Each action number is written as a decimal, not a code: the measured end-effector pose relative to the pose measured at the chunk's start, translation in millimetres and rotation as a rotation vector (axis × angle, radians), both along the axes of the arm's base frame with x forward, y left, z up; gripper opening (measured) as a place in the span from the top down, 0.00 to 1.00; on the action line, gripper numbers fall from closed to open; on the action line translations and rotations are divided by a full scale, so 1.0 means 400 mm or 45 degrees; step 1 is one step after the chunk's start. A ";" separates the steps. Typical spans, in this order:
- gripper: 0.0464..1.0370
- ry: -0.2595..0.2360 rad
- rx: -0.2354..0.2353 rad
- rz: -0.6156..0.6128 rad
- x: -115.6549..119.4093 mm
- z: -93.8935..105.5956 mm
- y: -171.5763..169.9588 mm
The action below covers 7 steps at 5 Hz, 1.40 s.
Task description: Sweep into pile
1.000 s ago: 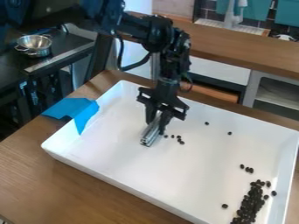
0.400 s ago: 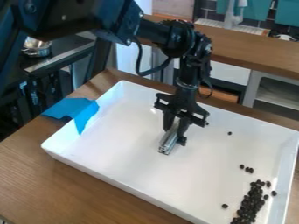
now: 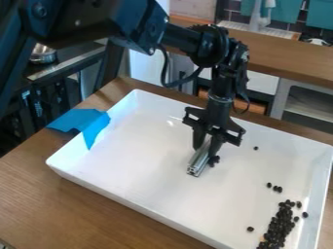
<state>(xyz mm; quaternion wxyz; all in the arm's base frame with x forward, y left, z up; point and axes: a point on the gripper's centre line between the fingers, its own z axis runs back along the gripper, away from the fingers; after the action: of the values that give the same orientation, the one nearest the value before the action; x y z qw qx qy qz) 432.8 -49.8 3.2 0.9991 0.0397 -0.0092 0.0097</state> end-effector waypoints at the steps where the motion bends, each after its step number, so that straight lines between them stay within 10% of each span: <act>1: 0.69 -0.021 -0.023 -0.042 0.007 0.001 -0.018; 7: 0.69 -0.070 -0.089 -0.308 -0.012 -0.004 -0.159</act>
<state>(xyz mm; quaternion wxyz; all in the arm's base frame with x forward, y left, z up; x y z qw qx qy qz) 428.0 -113.3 1.8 0.9931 0.0031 -0.0409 -0.1097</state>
